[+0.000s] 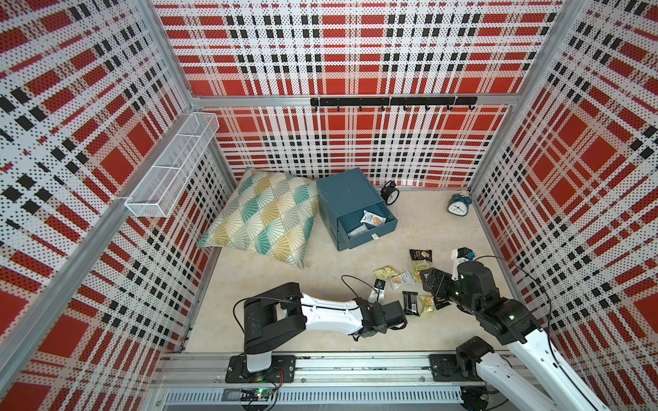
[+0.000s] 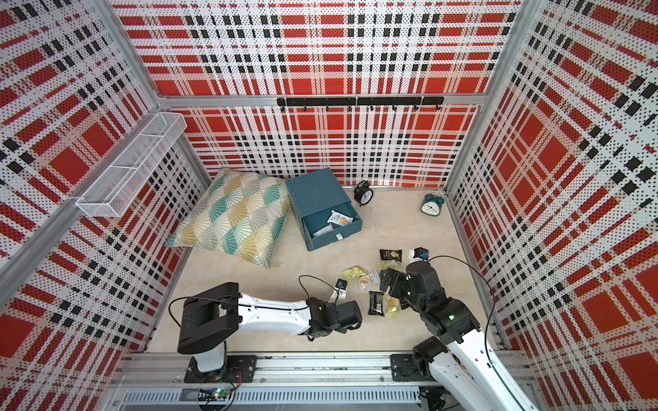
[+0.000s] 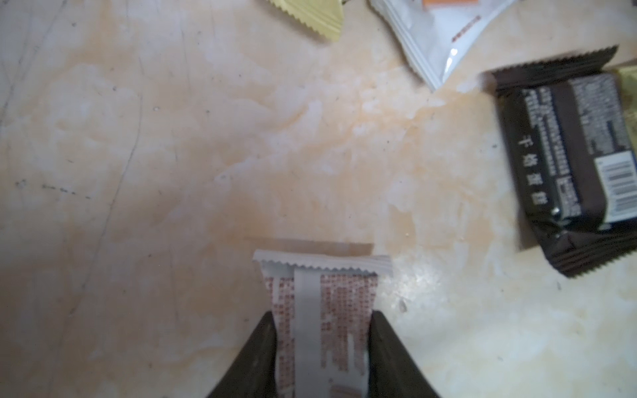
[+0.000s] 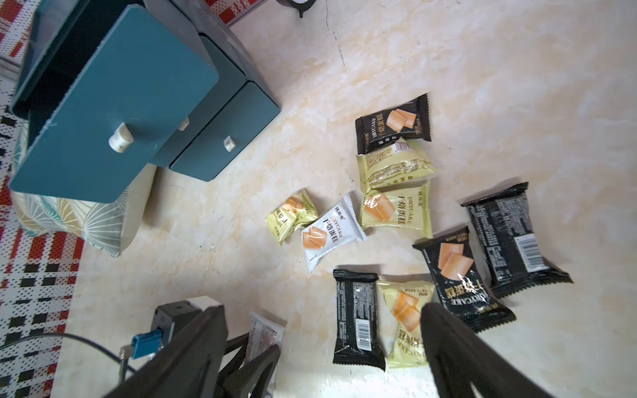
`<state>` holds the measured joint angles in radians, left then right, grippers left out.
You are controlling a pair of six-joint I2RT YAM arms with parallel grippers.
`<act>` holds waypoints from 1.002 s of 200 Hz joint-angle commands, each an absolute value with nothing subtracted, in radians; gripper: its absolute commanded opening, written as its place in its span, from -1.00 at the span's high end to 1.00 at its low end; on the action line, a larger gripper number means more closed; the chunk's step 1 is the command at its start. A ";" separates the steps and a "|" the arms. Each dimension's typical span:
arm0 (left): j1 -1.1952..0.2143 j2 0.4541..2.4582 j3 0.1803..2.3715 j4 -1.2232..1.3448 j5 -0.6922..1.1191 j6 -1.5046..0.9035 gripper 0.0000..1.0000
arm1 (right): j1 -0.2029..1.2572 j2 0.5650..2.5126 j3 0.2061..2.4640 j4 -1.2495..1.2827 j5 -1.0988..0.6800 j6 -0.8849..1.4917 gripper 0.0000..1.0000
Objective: Place the cookies into the drawer by color
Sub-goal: Pick up the cookie at the center of the board.
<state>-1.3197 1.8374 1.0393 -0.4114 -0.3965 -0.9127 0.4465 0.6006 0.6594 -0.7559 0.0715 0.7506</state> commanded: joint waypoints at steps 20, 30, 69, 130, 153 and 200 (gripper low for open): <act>-1.292 1.770 0.989 -0.399 -0.390 -0.899 0.21 | 0.440 0.598 0.617 -0.661 -0.055 0.704 -0.90; -1.282 1.740 0.984 -0.402 -0.401 -0.889 0.22 | 0.439 0.601 0.610 -0.648 -0.071 0.700 -0.90; -1.240 1.619 0.996 -0.440 -0.437 -0.835 0.23 | 0.439 0.603 0.586 -0.585 -0.180 0.672 -0.90; -1.136 1.467 1.105 -0.497 -0.463 -0.709 0.25 | 0.439 0.578 0.552 -0.448 -0.383 0.649 -0.94; -1.089 1.441 1.179 -0.500 -0.456 -0.644 0.25 | 0.441 0.584 0.540 -0.405 -0.440 0.642 -0.95; -0.983 1.440 1.341 -0.513 -0.450 -0.523 0.26 | 0.455 0.618 0.519 -0.341 -0.494 0.636 -0.96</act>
